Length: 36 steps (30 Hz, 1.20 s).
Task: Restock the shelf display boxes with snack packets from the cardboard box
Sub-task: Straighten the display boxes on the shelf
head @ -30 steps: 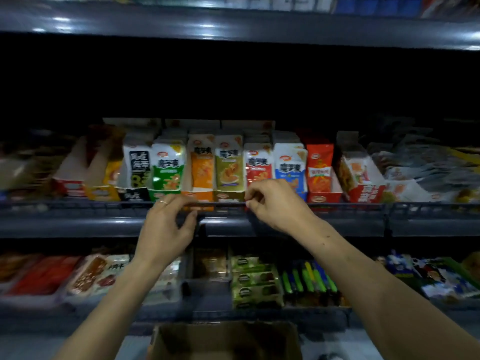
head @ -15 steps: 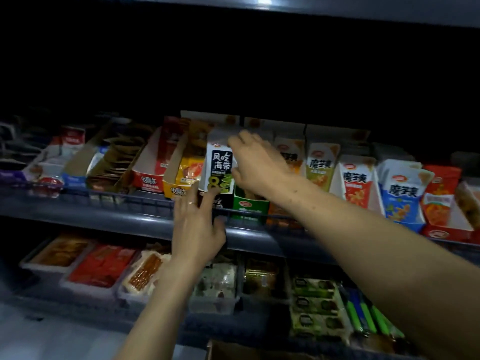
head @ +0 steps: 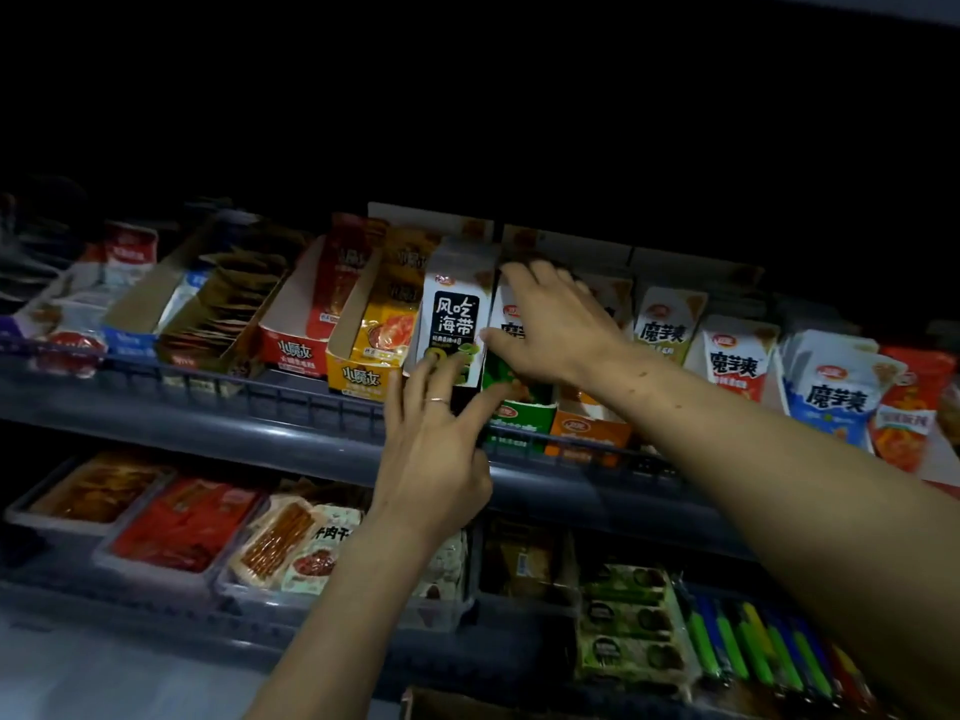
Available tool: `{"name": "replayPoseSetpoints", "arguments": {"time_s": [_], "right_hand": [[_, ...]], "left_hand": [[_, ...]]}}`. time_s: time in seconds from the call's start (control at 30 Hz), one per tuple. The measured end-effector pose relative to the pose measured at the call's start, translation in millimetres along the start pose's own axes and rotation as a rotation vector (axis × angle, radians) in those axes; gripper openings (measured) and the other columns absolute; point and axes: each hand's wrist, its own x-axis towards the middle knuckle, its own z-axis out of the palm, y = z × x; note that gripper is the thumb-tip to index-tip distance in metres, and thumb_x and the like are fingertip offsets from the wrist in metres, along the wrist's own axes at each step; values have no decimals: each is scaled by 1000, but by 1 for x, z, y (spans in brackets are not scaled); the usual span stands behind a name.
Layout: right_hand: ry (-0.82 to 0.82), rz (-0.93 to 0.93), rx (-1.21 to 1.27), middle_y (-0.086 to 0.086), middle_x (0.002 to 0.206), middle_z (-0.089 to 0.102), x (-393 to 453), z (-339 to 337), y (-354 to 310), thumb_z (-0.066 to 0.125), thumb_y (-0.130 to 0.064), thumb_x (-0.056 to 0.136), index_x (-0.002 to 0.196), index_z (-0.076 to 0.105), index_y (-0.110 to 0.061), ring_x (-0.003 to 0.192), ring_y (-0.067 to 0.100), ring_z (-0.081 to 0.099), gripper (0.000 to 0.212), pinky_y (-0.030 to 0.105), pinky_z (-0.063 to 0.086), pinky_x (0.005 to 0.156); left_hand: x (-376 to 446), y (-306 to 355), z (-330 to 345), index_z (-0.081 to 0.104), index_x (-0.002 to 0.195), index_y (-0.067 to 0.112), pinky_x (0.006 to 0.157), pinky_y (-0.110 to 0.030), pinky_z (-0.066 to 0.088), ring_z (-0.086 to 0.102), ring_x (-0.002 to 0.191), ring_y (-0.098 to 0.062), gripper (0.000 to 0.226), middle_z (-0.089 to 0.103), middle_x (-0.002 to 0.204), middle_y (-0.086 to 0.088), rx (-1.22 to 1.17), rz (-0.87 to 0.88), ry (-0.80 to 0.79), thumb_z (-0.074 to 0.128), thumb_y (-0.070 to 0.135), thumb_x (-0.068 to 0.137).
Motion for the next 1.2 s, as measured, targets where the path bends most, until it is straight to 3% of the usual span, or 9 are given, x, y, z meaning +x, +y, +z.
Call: {"name": "replayPoseSetpoints", "arguments": {"time_s": [0.07, 0.2, 0.4, 0.53, 0.67, 0.87, 1.0, 1.1, 1.2], "right_hand": [[-96, -17, -42, 11, 142, 36, -2, 0, 7, 68, -44, 78, 150, 20, -14, 130, 32, 36, 91, 40, 32, 106], [-233, 1, -191, 10, 144, 30, -3, 7, 13, 79, -59, 64, 151, 6, -18, 131, 32, 33, 120, 45, 30, 108], [-182, 25, -326, 11, 141, 31, 4, 19, 4, 80, -59, 63, 150, 4, -16, 129, 32, 35, 123, 46, 31, 106], [-41, 38, -365, 11, 137, 37, 5, 15, 3, 81, -59, 62, 148, 11, -15, 125, 31, 41, 120, 44, 37, 99], [-52, 6, -393, 11, 136, 33, 2, 16, 3, 82, -55, 63, 149, 5, -14, 123, 32, 38, 123, 44, 37, 98], [-97, 42, -299, 12, 138, 39, 1, 8, 8, 84, -48, 65, 147, 13, -16, 127, 33, 40, 113, 45, 36, 103], [-64, 86, -79, 13, 135, 45, -3, -6, 16, 77, -48, 75, 139, 31, -14, 123, 33, 45, 87, 42, 38, 99], [19, 107, -2, 14, 134, 47, -16, -14, 31, 67, -48, 85, 140, 35, -13, 124, 34, 45, 73, 40, 39, 98], [82, 127, -15, 14, 130, 50, -32, -15, 48, 57, -40, 92, 138, 40, -12, 122, 33, 47, 56, 39, 39, 97]], "left_hand": [[0, 5, 5, 48, 134, 30, 117, -51, -1, 18, 141, -30, 72, 37, 145, -9, -20, -16, -18, 62, 5, 68], [1, 4, 13, 54, 126, 27, 116, -53, 3, 28, 135, -30, 69, 47, 134, -8, -28, -51, 6, 63, 1, 63], [2, 3, 15, 59, 121, 24, 114, -56, 12, 38, 127, -30, 68, 51, 125, -7, -31, -32, 39, 64, -2, 59], [-1, 4, 15, 58, 123, 22, 114, -54, 11, 38, 127, -30, 68, 49, 125, -7, -42, -42, 36, 64, 0, 59], [-2, 4, 15, 55, 126, 23, 114, -55, 12, 35, 129, -30, 72, 48, 127, -7, -35, -29, 25, 65, 0, 58], [-3, 4, 14, 52, 131, 24, 114, -54, 10, 32, 132, -29, 74, 45, 130, -6, -32, -27, 8, 64, 5, 60], [-3, 9, 8, 40, 141, 29, 117, -53, 7, 19, 139, -27, 80, 36, 141, -5, -30, -41, -44, 62, 9, 67], [-2, 19, 5, 31, 146, 29, 117, -56, 13, 9, 142, -29, 85, 25, 150, -8, -27, -42, -52, 62, 10, 69], [1, 34, 6, 30, 146, 28, 118, -55, 3, 8, 144, -32, 82, 22, 153, -8, 38, 55, -74, 61, 18, 71]]}}
